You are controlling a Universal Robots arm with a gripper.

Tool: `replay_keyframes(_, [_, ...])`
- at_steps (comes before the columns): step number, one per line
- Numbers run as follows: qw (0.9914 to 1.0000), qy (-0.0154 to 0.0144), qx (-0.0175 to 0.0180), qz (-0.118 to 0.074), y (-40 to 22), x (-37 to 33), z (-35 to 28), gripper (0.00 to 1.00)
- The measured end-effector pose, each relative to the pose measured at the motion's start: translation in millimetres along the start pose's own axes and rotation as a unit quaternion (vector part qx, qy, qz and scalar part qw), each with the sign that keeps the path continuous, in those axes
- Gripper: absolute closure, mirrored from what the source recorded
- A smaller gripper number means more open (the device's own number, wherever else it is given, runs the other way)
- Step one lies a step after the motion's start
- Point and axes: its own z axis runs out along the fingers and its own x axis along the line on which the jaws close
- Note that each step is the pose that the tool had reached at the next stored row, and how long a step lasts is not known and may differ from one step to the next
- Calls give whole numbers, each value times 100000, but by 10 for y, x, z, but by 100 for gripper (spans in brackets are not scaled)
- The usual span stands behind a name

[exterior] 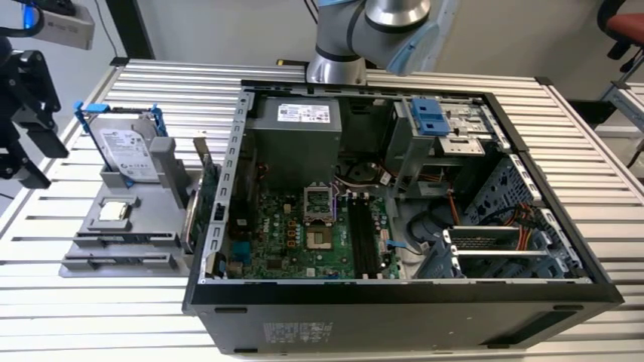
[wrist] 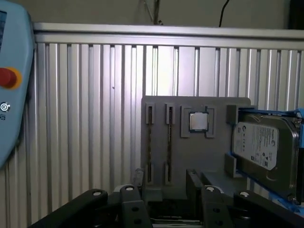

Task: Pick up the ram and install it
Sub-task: 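Pick up the ram and move it above insertion slot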

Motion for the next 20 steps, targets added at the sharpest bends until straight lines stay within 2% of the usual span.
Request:
replay_keyframes(1, [100000, -176, 71, 3, 0, 0, 9, 0])
replay_keyframes(2, [99999, -515, 138, 4, -1, 1, 16, 0])
replay_keyframes(4, [99987, -1581, 229, 61, 0, 1, 26, 0])
replay_keyframes(5, [99983, -1845, 238, 90, -1, 1, 38, 0])
replay_keyframes(11, [99982, -1857, -364, 124, -5, 5, 124, 0])
replay_keyframes(17, [99982, -1849, -372, 102, -9, 8, 230, 0])
replay_keyframes(20, [99982, -1836, -419, 100, -10, 8, 236, 0])
